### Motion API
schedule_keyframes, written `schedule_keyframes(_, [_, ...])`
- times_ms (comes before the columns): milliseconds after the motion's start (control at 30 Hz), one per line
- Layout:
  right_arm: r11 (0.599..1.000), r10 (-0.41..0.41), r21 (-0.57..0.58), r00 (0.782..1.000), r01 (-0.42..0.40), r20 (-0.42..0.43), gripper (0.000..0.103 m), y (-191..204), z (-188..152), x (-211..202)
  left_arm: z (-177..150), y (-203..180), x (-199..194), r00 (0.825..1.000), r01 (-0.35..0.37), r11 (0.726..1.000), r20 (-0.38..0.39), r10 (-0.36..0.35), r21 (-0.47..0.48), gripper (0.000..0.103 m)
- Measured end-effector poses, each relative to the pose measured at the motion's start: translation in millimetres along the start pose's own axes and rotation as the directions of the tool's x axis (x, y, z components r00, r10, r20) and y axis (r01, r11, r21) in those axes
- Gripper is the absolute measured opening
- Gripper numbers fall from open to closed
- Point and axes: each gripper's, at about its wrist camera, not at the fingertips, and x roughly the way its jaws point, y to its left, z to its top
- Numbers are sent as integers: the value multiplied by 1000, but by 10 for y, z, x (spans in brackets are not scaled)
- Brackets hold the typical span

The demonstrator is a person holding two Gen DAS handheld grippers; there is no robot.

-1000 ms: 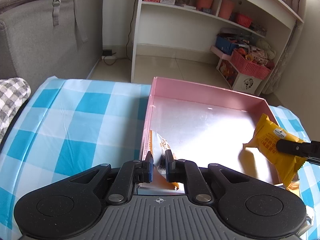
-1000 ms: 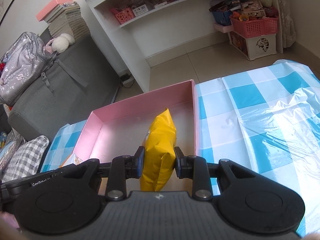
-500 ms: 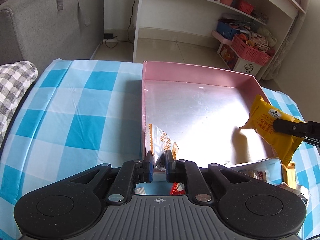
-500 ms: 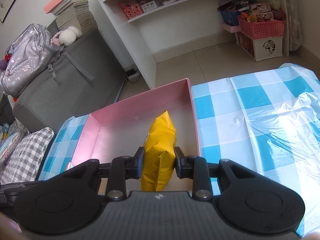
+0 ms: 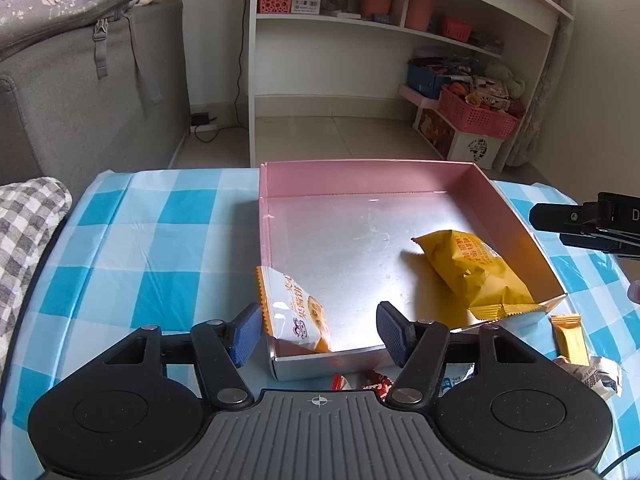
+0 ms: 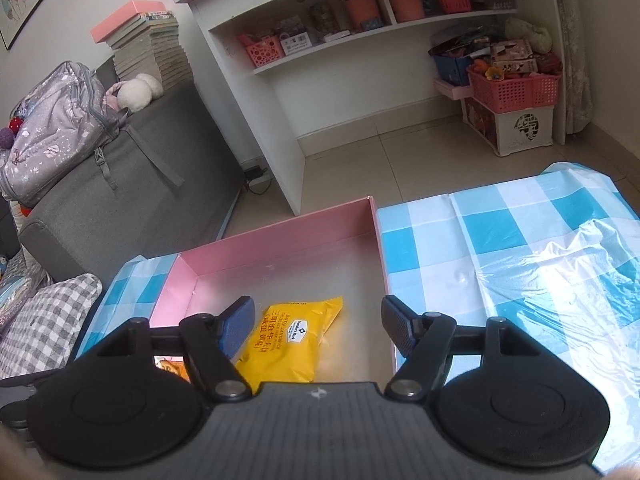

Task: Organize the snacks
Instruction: 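Open both tools to drop the snacks in the box and withdraw, then grasp the large mustard-yellow bag with left tool while right tool reaches yellow red-label packet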

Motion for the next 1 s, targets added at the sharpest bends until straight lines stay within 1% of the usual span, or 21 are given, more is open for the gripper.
schedule_keyframes(100, [1000,0,-11,1000,0,-9,77,0,7,-74,-12,10,-75,1000,10,1000,0,-10,-8,72])
schedule_keyframes(167, [1000,-7,-29,1000,7,-14,82,11,4,-136,-33,17,-136,1000,13,1000,0,-13,-5,79])
schedule_keyframes(233, [999,-16,-45,1000,15,-18,89,15,-6,-203,-61,12,-208,1000,11,1000,-3,-11,8,82])
schedule_keyframes(333, [998,-18,-65,1000,16,-25,95,15,-33,-308,-120,0,-313,1000,12,1000,-10,-12,24,86])
schedule_keyframes(433, [996,-14,-91,999,11,-36,100,28,-75,-402,-213,-7,-432,1000,17,999,-17,-17,41,90])
schedule_keyframes(533, [992,-11,-130,999,4,-52,103,42,-147,-492,-311,15,-528,999,26,999,-26,-25,43,93])
schedule_keyframes(733, [980,-15,-200,996,-2,-83,103,65,-342,-643,-523,77,-658,998,38,998,-50,-36,39,95])
schedule_keyframes(1000, [966,15,-255,994,-42,-105,103,103,-649,-809,-828,157,-755,998,24,996,-68,-18,88,96])
